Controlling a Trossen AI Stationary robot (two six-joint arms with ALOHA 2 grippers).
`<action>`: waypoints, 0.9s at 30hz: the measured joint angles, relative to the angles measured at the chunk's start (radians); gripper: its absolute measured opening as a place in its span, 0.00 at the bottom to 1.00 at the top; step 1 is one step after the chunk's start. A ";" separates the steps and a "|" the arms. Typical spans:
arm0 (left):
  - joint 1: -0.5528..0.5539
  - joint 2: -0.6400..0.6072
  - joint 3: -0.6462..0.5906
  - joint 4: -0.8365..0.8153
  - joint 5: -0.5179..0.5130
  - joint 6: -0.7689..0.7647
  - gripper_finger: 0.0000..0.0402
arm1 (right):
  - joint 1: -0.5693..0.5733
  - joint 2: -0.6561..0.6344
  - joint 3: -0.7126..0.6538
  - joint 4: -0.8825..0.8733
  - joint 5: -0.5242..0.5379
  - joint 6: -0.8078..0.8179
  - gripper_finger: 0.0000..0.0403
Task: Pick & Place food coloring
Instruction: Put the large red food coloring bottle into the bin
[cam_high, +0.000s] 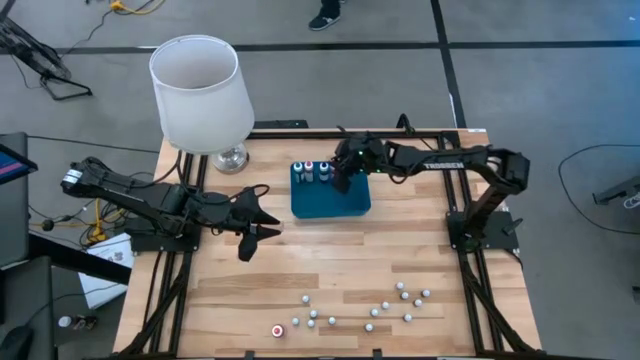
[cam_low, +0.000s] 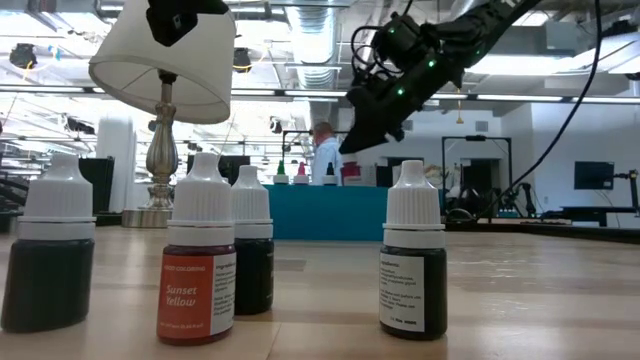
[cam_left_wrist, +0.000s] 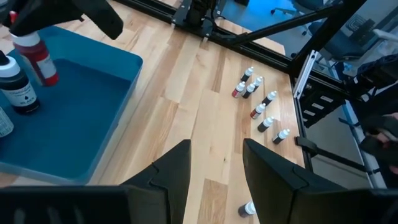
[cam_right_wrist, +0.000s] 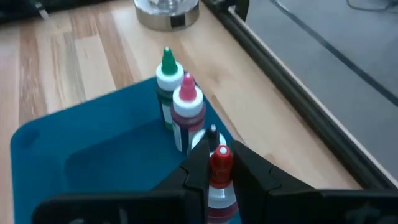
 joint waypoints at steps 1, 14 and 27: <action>0.000 0.000 0.000 0.000 -0.001 -0.003 0.34 | -0.002 0.008 0.000 0.008 -0.001 0.001 0.10; 0.000 0.000 0.000 0.000 -0.023 -0.010 0.34 | -0.033 0.032 0.000 0.034 0.004 0.007 0.11; 0.000 0.000 0.000 0.000 -0.028 -0.009 0.34 | -0.031 0.032 0.000 0.051 0.000 0.026 0.11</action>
